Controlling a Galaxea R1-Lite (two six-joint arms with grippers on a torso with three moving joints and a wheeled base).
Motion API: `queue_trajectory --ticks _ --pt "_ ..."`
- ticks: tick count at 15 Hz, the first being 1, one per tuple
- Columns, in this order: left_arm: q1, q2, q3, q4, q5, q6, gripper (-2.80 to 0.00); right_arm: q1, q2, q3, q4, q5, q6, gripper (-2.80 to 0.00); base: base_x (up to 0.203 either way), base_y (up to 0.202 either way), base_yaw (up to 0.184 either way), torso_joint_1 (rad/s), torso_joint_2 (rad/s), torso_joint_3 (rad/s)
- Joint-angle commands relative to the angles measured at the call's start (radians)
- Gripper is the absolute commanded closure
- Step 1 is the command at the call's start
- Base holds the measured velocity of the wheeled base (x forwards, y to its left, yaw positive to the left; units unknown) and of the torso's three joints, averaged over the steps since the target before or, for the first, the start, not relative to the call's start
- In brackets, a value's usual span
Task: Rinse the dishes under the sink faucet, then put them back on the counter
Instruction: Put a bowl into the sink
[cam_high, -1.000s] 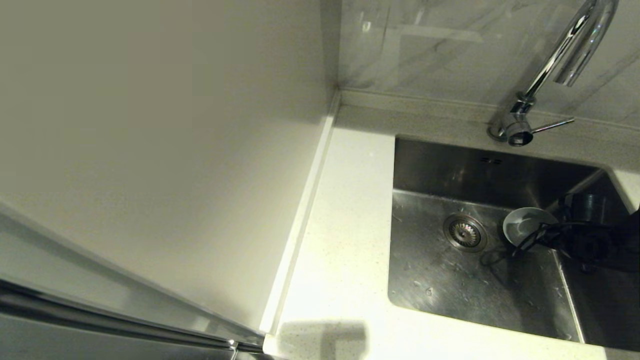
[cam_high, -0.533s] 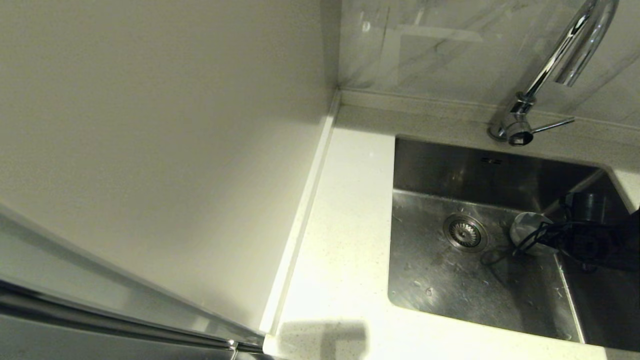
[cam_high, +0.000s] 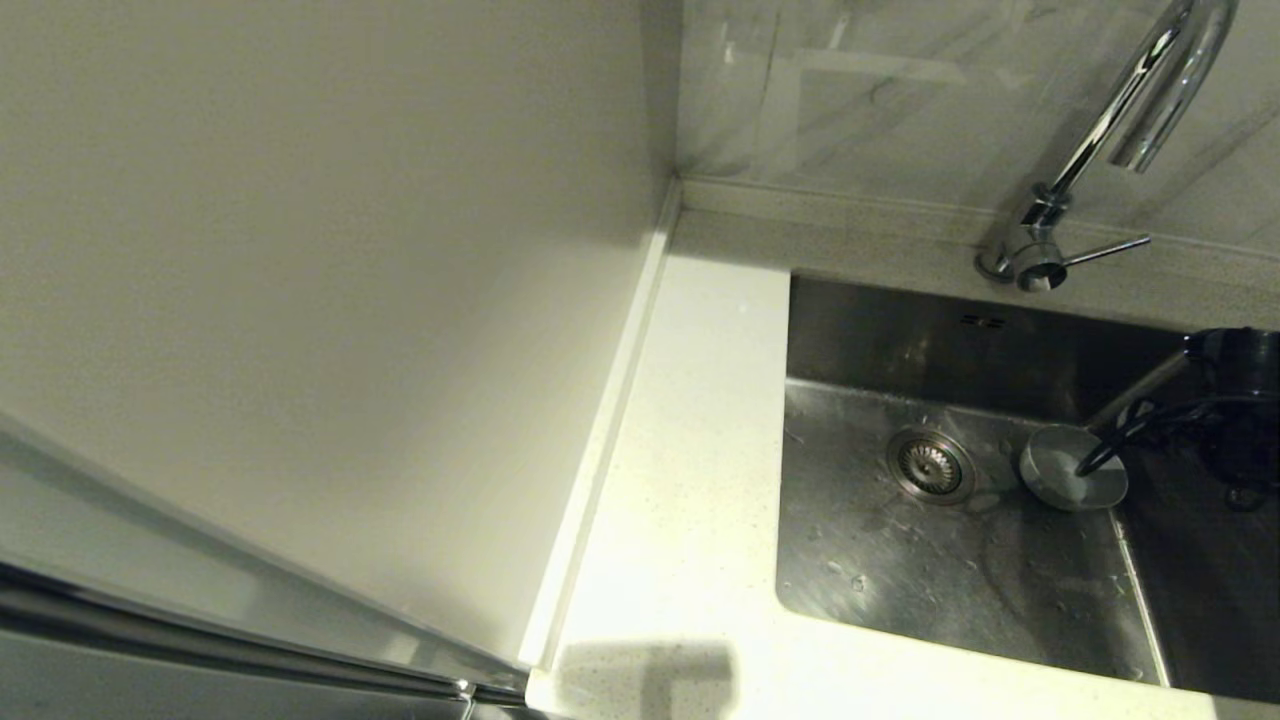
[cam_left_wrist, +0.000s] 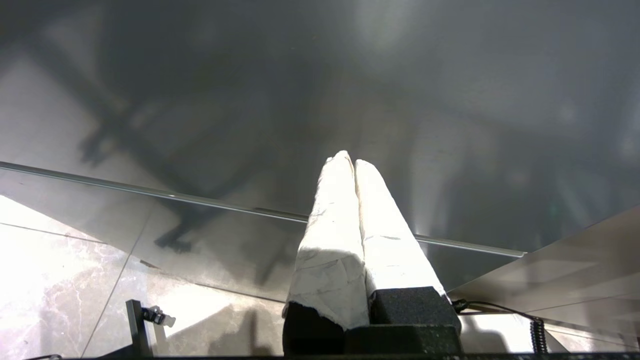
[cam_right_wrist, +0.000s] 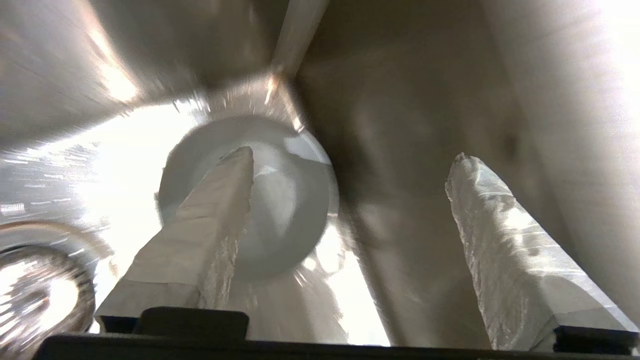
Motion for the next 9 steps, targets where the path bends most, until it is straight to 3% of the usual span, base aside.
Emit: queue_trajectory --ticks 1,3,6,9 --pt "0.001 0.000 0.003 0.000 0.000 0.000 0.00 -0.020 -0.277 0.035 0.130 0.000 -0.003 -2.80 0.000 0.000 0.000 0.000 0.00 0.000" --pt "0.000 0.000 0.003 0.000 0.000 0.000 0.00 -0.070 -0.452 0.047 0.319 0.004 -0.008 -2.80 0.000 0.000 0.000 0.000 0.00 0.000" --pt "0.000 0.000 0.003 0.000 0.002 0.000 0.00 -0.272 -0.570 -0.074 0.800 0.030 -0.007 -2.80 0.000 0.000 0.000 0.000 0.00 0.000" --pt "0.001 0.000 0.003 0.000 0.001 0.000 0.00 -0.458 -0.572 -0.179 1.007 0.155 -0.004 -2.80 0.000 0.000 0.000 0.000 0.00 0.000"
